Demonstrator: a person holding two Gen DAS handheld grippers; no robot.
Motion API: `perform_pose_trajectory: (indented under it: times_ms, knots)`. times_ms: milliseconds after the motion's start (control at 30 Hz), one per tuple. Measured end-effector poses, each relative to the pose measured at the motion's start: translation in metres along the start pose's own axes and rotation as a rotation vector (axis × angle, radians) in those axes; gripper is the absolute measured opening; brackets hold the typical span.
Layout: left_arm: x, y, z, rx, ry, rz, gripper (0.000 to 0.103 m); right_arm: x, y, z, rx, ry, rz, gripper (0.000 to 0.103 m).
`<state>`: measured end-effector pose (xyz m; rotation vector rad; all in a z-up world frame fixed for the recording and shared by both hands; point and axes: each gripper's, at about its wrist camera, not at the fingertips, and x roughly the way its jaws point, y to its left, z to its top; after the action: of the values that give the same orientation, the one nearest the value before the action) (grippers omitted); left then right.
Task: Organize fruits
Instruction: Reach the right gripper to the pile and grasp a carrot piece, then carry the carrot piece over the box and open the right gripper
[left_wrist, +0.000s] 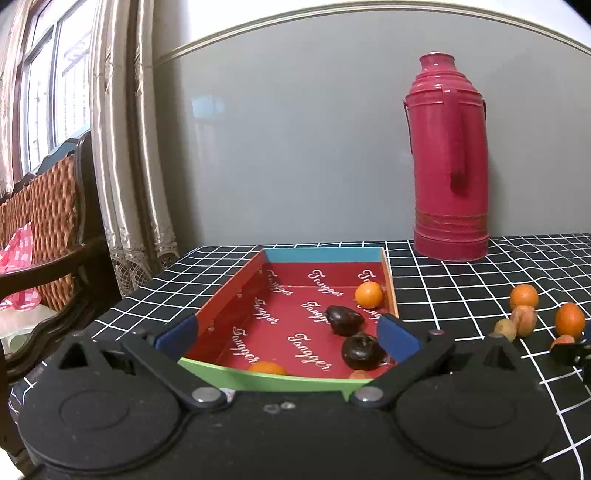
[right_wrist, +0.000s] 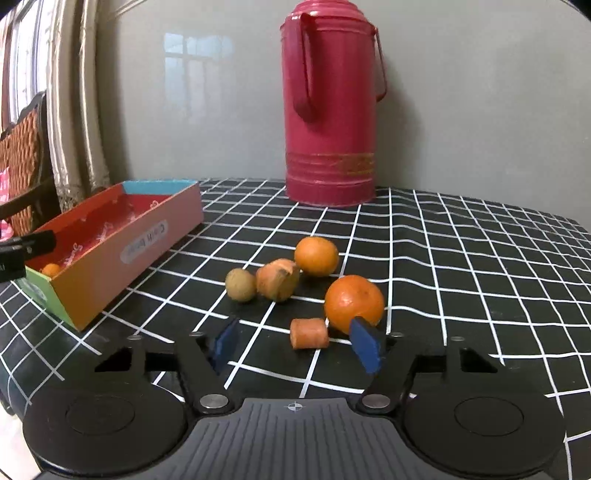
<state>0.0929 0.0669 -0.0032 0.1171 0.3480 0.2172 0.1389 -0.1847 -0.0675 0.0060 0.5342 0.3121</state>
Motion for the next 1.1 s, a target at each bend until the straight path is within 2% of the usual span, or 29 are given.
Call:
perform_pose_trajectory:
  times_ms: [200, 467, 533, 567, 600, 867, 1100]
  knots:
    - [0.000, 0.002, 0.000, 0.001, -0.001, -0.007, 0.097, 0.011, -0.001, 0.000, 0.024, 0.048, -0.008, 0.049]
    - [0.001, 0.010, -0.001, -0.010, -0.001, 0.002, 0.097, 0.020, -0.005, 0.004, 0.037, 0.068, -0.028, 0.046]
    - [0.001, 0.011, -0.001, -0.013, -0.002, 0.003, 0.097, 0.021, -0.004, 0.004, 0.029, 0.069, -0.040, 0.039]
    - [0.001, 0.012, -0.001, -0.014, -0.003, 0.003, 0.097, 0.022, -0.004, 0.004, 0.025, 0.069, -0.044, 0.024]
    - [0.001, 0.012, -0.001, -0.015, -0.004, 0.003, 0.097, 0.022, -0.004, 0.005, 0.024, 0.069, -0.049, 0.023]
    - [-0.002, 0.015, -0.001, -0.021, -0.016, 0.008, 0.097, 0.015, 0.000, 0.007, 0.026, 0.039, -0.021, 0.022]
    - [-0.008, 0.030, -0.006, -0.015, -0.019, 0.038, 0.097, 0.004, 0.024, 0.022, 0.045, -0.074, 0.051, 0.022]
